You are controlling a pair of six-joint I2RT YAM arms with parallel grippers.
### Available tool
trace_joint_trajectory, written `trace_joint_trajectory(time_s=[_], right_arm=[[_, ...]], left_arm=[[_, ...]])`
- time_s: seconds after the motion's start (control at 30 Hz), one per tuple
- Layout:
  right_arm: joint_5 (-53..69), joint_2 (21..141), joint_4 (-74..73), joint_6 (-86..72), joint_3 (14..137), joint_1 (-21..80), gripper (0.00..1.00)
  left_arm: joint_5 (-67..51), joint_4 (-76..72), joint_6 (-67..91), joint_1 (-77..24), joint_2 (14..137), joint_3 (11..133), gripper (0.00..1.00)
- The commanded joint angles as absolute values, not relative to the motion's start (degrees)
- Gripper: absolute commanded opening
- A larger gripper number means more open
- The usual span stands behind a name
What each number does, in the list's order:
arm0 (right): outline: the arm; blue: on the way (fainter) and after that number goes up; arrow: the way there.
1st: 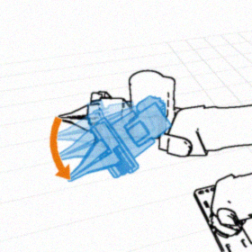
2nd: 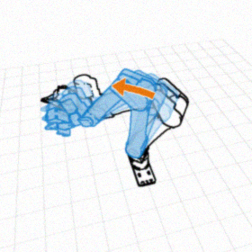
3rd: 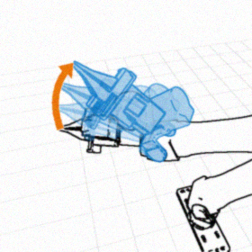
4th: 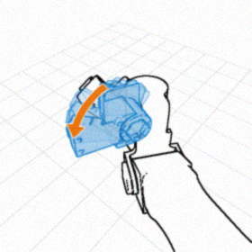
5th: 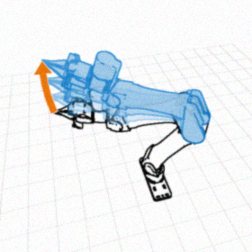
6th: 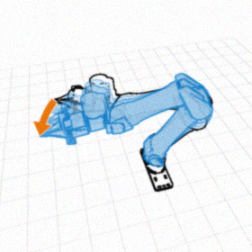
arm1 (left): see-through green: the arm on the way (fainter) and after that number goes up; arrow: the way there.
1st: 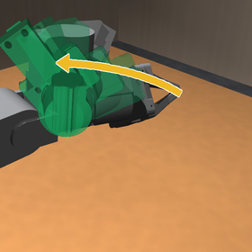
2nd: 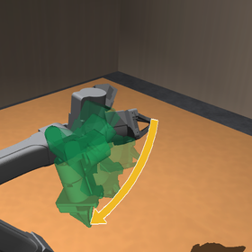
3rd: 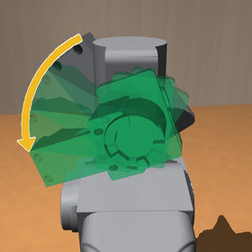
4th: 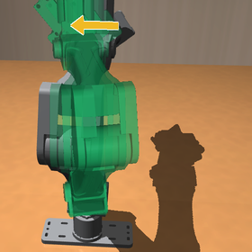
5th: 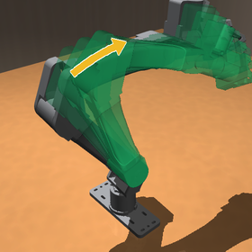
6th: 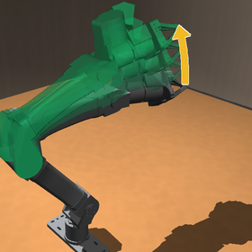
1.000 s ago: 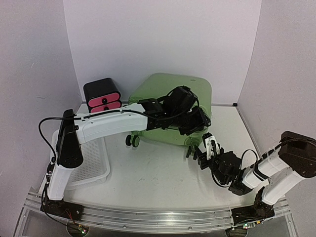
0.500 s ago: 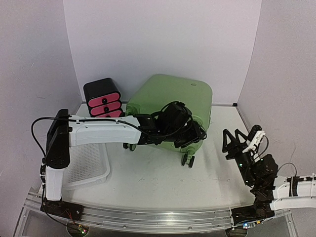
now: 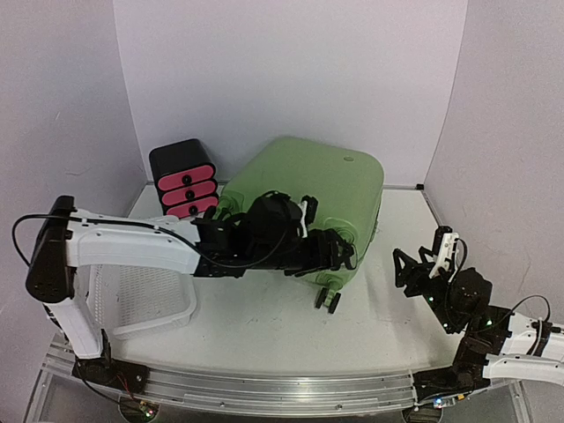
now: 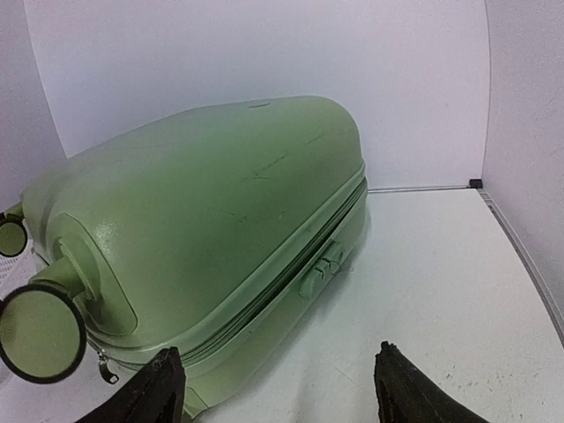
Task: Open, take out, and arrange the luggage
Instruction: Place the wheels of luggage in the luggage, then pick up the wheels of luggage from the luggage.
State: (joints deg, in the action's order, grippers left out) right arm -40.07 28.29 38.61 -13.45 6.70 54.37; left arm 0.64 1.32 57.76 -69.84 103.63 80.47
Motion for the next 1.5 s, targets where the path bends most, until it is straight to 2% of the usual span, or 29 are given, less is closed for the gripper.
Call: trace_joint_trajectory(time_s=[0.0,0.17,0.43,0.63,0.73,0.77,1.1,1.47], right_arm=[[-39.39,24.92,36.21,-15.29,12.59,54.25,0.74],[-37.56,31.42,36.04,-16.08,15.48,54.28,0.75],[-34.38,37.03,32.22,-19.58,20.74,54.26,0.77],[-31.07,44.10,22.08,-25.21,31.81,54.31,0.88],[-28.93,48.44,17.91,-26.88,37.65,54.26,0.98],[-28.62,50.02,16.52,-27.49,39.62,54.29,0.98],[-22.08,63.05,8.71,-34.79,53.06,54.31,0.98],[-18.12,71.65,5.45,-38.66,56.25,54.31,0.98]], left_arm=[[-0.88,-11.85,49.25,-71.50,88.76,76.49,0.76],[2.23,-4.62,44.78,-71.44,83.09,73.27,0.92],[7.04,24.96,36.23,-67.48,78.02,79.94,0.94],[8.68,36.77,31.70,-61.23,71.75,79.65,0.95],[10.43,40.34,29.88,-59.02,69.22,79.31,0.96],[10.62,41.48,29.26,-57.91,68.67,79.16,0.97],[10.26,49.19,27.63,-49.52,65.76,77.58,0.98],[9.28,52.20,26.04,-42.52,64.91,74.42,0.99]])
